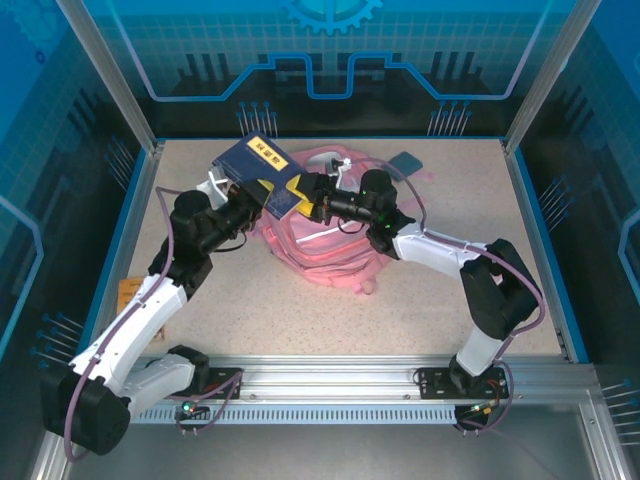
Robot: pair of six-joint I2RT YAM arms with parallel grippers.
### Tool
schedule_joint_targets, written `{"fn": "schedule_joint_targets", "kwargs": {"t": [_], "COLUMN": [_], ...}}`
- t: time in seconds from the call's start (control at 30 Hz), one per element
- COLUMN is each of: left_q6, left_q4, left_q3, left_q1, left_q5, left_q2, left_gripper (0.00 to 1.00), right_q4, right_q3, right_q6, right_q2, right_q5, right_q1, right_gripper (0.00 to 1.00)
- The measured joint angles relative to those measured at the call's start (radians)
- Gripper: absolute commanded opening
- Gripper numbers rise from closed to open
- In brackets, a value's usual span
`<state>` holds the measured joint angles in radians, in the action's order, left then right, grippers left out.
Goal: Pack the student bag
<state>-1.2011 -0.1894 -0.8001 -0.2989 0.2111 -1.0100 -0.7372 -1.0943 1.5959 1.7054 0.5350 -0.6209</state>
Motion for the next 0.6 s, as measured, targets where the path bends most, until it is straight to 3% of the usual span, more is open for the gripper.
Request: {"fn": "schedule_joint_targets", "kwargs": {"t": [0.13, 0.2, 0.33, 0.47, 0.6], "left_q6": [-0.005, -0.005, -0.005, 0.031, 0.112], "left_q4": [0.004, 0.011, 0.045, 0.123, 0.293], "left_q3": [0.007, 0.007, 0.007, 0.006, -0.029], "left_q1": [0.000, 0.000, 0.000, -0.001, -0.001], "left_q5": [-0.010, -0.014, -0.021, -0.024, -0.043], "left_q2": [0.000, 0.000, 0.000, 0.015, 0.024], "left_gripper": [0.02, 0.09, 0.38, 0.69, 0.82], "right_q4": [-0.035, -0.057, -0.053, 0.068, 0.241], "right_q3": [0.000, 0.000, 0.000, 0.001, 0.010], "right_q6": [0.027, 0.038, 0.023, -0.066, -0.212], "right_q2": [0.016, 0.021, 0.021, 0.010, -0.057], "right_q5": [0.003, 0.004, 0.008, 0.003, -0.024], "right_q1": [0.000, 0.000, 0.000, 0.003, 0.026], "right_gripper": [0.30, 0.21, 0.10, 0.07, 0.07]}}
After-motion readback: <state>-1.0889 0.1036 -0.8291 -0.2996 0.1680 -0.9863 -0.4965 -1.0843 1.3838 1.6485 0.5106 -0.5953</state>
